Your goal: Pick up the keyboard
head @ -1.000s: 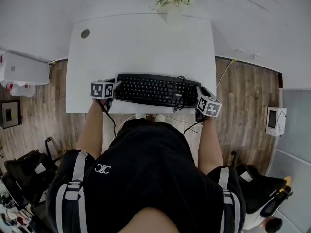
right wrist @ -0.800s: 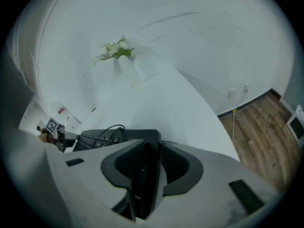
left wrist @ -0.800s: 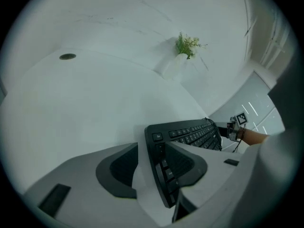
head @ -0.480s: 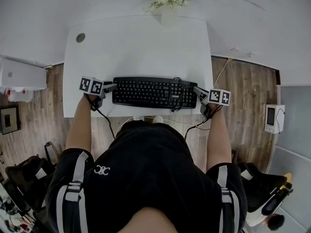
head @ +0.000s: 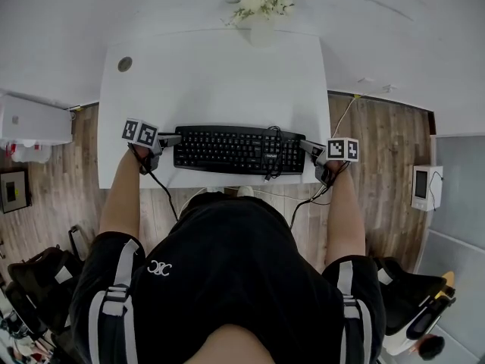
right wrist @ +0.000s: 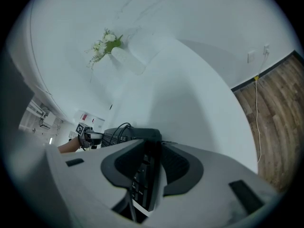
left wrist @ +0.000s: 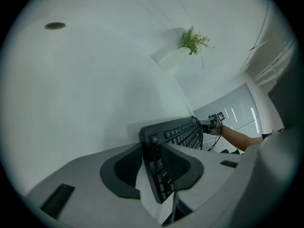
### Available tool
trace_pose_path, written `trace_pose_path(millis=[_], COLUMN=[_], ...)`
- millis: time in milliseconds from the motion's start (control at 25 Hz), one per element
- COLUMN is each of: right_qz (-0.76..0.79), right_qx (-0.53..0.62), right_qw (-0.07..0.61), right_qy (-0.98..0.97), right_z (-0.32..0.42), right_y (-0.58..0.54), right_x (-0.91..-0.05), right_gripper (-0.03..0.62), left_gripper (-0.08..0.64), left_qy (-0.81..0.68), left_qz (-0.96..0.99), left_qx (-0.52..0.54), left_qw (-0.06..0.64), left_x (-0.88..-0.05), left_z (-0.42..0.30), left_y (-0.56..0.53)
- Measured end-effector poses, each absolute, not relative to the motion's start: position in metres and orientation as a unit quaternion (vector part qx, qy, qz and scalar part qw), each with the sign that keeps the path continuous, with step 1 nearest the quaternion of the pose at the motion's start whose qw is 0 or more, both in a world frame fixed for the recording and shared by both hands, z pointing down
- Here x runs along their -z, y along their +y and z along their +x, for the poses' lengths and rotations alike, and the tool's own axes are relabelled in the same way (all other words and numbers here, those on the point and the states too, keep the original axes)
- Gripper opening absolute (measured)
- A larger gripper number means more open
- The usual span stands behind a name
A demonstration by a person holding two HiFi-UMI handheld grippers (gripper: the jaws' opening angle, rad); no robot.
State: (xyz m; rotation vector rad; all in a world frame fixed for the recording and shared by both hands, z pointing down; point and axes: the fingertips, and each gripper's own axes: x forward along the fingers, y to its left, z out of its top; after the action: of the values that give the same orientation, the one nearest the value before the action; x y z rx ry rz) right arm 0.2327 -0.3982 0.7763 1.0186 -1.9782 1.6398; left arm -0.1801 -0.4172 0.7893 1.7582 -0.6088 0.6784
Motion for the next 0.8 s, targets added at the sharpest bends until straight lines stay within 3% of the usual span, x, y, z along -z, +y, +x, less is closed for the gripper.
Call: trace_pose_path(millis=[400,800], right_qz=[0.398,0.461], right_qx=[-0.547,-0.475], right_qw=[0.225,0.186], right_qy=[-0.702,-0.726], right_z=[0.231,0.231], right_y=[-0.398,-0.398], right_x=[-0.777,-0.749], right_gripper=[0.120,0.117], left_gripper=[0.124,0.120], left_qy=[-0.324,-0.354], left_qz=[0.731,0.761], left_qx=[-0.304,-0.294], left_qw=[0.517,0.458], left_x=[-0.790,-0.769], left_z=[-0.181,-0.183], left_y=[-0.422,-0.416])
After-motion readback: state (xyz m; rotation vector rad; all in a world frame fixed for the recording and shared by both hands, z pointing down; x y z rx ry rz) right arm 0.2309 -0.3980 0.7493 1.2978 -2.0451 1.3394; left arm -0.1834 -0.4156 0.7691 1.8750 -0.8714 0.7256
